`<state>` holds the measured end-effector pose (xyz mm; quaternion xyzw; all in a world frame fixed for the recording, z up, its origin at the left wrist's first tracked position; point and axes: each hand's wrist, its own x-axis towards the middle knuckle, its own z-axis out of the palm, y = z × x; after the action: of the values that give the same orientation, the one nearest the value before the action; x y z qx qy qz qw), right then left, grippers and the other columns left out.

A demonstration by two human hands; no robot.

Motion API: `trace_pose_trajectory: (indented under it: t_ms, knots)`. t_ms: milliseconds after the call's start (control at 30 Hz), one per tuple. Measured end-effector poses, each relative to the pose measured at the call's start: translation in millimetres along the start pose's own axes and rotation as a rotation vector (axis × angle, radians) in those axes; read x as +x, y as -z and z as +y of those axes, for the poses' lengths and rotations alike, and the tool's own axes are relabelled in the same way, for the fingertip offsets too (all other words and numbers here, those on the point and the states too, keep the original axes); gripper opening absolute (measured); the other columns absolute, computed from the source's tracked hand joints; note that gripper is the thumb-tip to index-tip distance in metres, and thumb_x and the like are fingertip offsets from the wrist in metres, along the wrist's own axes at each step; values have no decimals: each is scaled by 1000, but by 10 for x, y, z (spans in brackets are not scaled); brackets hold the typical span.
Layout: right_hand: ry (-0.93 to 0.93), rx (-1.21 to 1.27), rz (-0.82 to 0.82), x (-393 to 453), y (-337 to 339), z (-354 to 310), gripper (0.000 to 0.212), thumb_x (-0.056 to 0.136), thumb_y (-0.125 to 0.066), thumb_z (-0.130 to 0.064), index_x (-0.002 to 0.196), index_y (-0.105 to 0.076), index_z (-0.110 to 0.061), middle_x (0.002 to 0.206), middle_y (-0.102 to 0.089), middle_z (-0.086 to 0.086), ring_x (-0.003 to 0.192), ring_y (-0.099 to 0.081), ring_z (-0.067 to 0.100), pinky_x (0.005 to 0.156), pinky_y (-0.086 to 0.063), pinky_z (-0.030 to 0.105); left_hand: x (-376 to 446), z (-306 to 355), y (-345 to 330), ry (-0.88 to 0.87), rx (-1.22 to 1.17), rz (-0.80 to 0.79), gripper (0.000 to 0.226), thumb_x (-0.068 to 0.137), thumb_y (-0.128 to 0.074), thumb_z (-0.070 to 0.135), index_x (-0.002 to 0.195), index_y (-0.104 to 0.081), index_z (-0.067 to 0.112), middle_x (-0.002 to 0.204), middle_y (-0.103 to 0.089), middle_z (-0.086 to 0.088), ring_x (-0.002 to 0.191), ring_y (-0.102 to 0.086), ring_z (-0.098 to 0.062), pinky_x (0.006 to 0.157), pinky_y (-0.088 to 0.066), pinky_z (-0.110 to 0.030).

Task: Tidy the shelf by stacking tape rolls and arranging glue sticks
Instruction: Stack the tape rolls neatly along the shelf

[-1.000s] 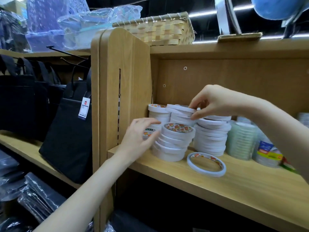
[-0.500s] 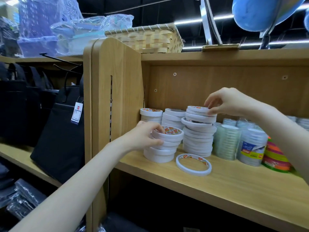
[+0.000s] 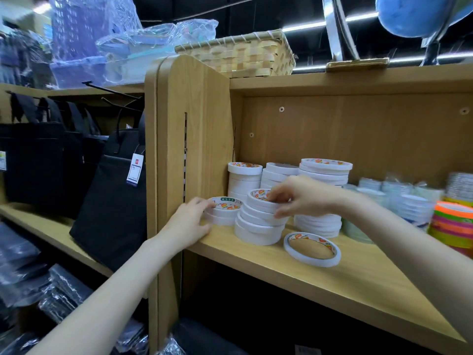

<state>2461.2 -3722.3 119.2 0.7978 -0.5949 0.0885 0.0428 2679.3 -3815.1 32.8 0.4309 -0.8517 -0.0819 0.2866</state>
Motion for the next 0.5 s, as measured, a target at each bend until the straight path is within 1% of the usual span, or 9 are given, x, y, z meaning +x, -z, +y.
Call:
trace_pose_trajectory:
  t_ms: [33,100,167,233,300,333,400,433,500]
  knots:
    - [-3,21,-25,8,31,3,17,82,-67,-18,99,-67,-13,78,-62,-4,67,-50,7,63,-37,24,14,-4,12,-10,4,-13,52,88,-59,16,136,-42,20,139,-39,0,126,-40,-18,107,-35,-35]
    - [-12,64,-60,39,96,-9,17,83,-67,-23,99,-67,-18,73,-59,-16,66,-51,-1,61,-39,16,62,7,14,-19,38,-45,48,89,-58,18,135,-44,21,141,-37,1,126,-41,-17,107,-35,-34]
    - [-16,152,-35,99,141,-39,11,83,-67,-28,93,-68,-23,71,-62,-20,66,-54,-6,61,-40,12,126,23,-6,-24,70,-43,39,90,-57,20,128,-49,20,138,-39,0,121,-45,-17,103,-39,-34]
    - [-11,209,28,185,155,-67,7,83,-67,-28,87,-69,-23,72,-66,-17,65,-57,-5,57,-44,14,176,35,-13,-28,74,-39,32,90,-56,19,122,-51,18,134,-42,-1,115,-48,-16,98,-42,-32]
    - [-8,175,90,287,139,-70,8,82,-67,-27,88,-70,-22,80,-68,-12,78,-62,5,62,-49,21,194,28,5,-28,70,-54,31,90,-56,19,121,-51,16,129,-46,-1,112,-49,-16,96,-43,-31]
    - [-9,152,106,331,124,-69,11,83,-66,-26,93,-69,-22,82,-66,-12,84,-63,9,66,-49,21,188,30,23,-26,51,-48,30,90,-56,20,119,-51,15,126,-48,-1,110,-50,-16,95,-43,-32]
    - [-6,133,112,419,99,-56,26,84,-65,-26,110,-63,-23,91,-60,-14,93,-60,10,67,-44,13,166,61,93,-30,-25,18,24,90,-57,19,113,-53,13,117,-53,-1,106,-52,-16,91,-45,-33]
    - [17,134,109,460,98,-51,35,85,-65,-26,119,-57,-24,102,-56,-13,95,-59,12,67,-42,9,164,96,142,-50,-55,66,19,90,-57,18,108,-53,14,113,-53,0,103,-53,-16,88,-45,-31]
    - [94,119,123,561,114,-34,48,85,-66,-22,129,-50,-23,120,-43,-12,93,-58,15,71,-43,9,202,181,249,-138,-54,152,13,90,-57,17,101,-52,15,105,-52,1,98,-53,-16,81,-43,-27]
